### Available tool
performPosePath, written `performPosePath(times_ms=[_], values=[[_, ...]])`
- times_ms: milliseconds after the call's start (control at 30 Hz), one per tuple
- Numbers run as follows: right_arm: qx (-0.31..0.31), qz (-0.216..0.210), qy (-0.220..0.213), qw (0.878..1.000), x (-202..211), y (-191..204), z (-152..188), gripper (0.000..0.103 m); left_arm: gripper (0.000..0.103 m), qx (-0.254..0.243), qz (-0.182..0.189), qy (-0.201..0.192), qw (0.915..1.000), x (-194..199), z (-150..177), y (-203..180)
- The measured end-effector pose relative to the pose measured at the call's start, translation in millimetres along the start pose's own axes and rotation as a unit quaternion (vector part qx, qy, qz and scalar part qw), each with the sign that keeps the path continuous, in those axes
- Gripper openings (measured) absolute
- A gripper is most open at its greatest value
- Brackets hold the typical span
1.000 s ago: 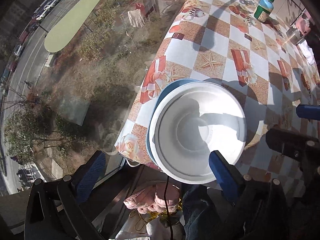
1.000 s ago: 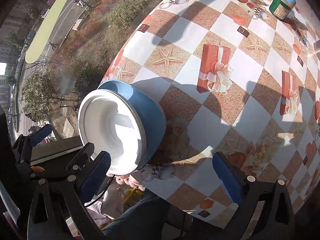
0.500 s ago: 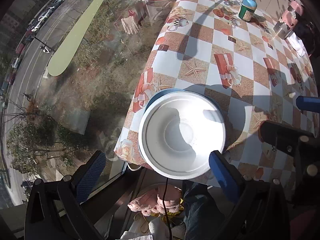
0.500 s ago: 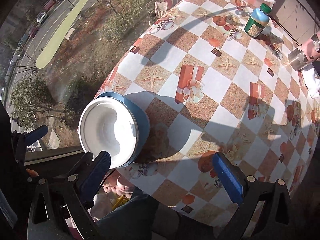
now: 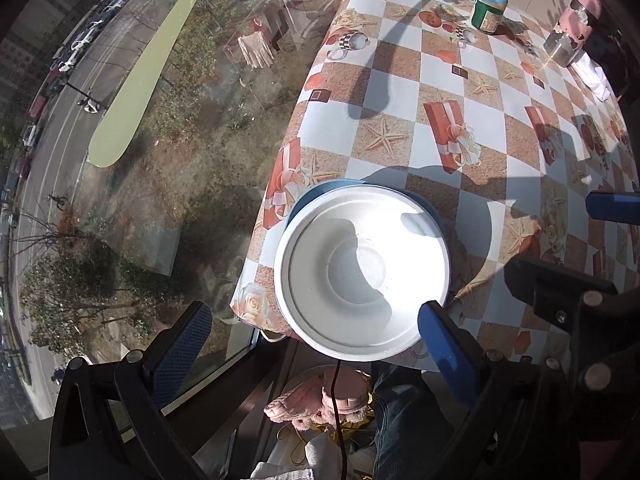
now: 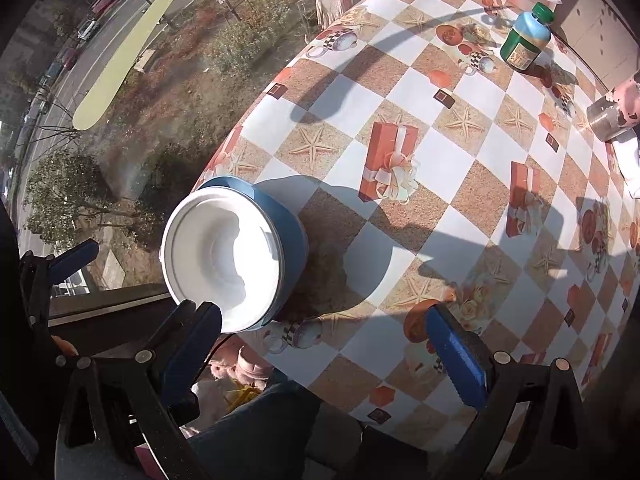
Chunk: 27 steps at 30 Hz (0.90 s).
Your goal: Organize plates and bowls
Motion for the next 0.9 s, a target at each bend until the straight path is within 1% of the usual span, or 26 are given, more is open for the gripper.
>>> performPosePath(times_ms=[300,567,767,900], values=[[-0.017,-0.004,-0.002,1.0,3.6,-8.7,1.5,0.102,0.103,-0.023,-0.002,-0.005,0.9997,4.3,-3.9,-9.9],[-0.027,-0.004,-0.003,1.0,5.2,-10.4,3.8,0.102,0.103,-0.02,0.003,0.001,0.9998,2.4,-2.0,-6.4],[-0.031,-0.006,-0.004,1.0,5.7,-10.3,4.6,0.102,0.103,-0.031,-0.004,-0.004,0.9995,5.3,-3.3,-9.1],[-0.032,-0.005,-0.006,0.999,7.1,-11.6,4.4,0.102,0.103,-0.029,-0.002,-0.007,0.9995,6.1,-3.9,-9.6]])
Point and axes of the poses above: each gripper's, at about its wrist camera, not at the fingertips, and x roughly against the way its jaws point, y to its left, z to its underside, the point moved 5 cm from there along -x, roughly the way its jaws point, and after that the axes turned 14 degrees about -x, right-handed, at the moved point
